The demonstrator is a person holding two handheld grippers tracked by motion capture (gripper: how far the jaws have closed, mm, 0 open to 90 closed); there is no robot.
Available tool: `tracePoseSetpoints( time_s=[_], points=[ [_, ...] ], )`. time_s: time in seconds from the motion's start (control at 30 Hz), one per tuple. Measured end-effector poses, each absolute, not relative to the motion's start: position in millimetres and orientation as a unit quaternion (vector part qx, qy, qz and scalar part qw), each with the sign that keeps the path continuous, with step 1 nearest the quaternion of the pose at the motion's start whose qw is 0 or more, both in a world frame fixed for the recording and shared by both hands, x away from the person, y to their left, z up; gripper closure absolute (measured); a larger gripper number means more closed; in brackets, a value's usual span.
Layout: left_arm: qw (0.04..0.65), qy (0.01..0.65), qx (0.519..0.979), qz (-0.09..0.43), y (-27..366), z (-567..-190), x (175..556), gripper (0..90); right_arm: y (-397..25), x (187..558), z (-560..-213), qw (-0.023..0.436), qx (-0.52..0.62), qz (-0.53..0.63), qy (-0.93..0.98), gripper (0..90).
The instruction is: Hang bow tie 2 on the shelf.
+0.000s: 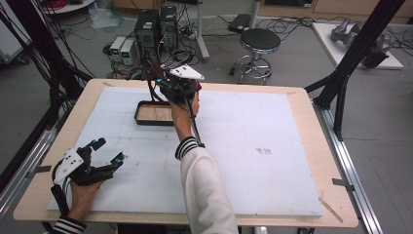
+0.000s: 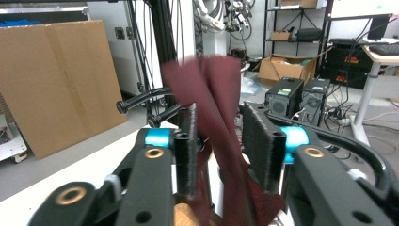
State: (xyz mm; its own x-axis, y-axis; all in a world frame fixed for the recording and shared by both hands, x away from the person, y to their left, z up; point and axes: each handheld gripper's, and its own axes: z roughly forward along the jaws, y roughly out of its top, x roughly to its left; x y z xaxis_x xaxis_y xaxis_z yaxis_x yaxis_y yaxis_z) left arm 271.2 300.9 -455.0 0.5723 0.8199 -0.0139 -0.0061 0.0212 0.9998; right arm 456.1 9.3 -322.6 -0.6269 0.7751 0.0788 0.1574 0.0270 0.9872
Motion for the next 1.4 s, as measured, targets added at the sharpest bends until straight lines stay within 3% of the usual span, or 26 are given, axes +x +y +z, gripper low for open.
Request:
tracePoseSetpoints(
  time_s=[0.1, 0.3, 0.6, 0.83, 1.1, 1.4],
  points=[
    [0.635, 0.329, 0.619, 0.326, 300.8, -455.0, 271.1, 12.4, 8.7, 455.2, -321.3, 0.259, 0.346, 0.605, 0.669, 55.2],
    [0.635, 0.328, 0.619, 0.326, 300.7, -455.0, 271.2, 12.4, 8.1, 453.7, -319.4, 0.261, 0.340, 0.606, 0.670, 49.6],
    [0.634, 0.329, 0.620, 0.325, 300.8, -454.9, 271.3, 12.4, 5.1, 448.1, -312.6, 0.271, 0.330, 0.611, 0.667, 25.9],
    [0.633, 0.329, 0.620, 0.326, 300.6, -455.0, 271.3, 12.4, -5.4, 436.9, -300.8, 0.264, 0.324, 0.606, 0.677, 14.1],
    [0.634, 0.327, 0.619, 0.329, 300.0, -455.0, 271.1, 12.4, -40.9, 404.0, -274.8, 0.274, 0.300, 0.621, 0.670, 11.7],
    [0.633, 0.328, 0.619, 0.328, 299.9, -454.9, 270.7, 12.4, -108.9, 347.6, -275.4, 0.307, 0.298, 0.625, 0.653, 11.7]
  ],
)
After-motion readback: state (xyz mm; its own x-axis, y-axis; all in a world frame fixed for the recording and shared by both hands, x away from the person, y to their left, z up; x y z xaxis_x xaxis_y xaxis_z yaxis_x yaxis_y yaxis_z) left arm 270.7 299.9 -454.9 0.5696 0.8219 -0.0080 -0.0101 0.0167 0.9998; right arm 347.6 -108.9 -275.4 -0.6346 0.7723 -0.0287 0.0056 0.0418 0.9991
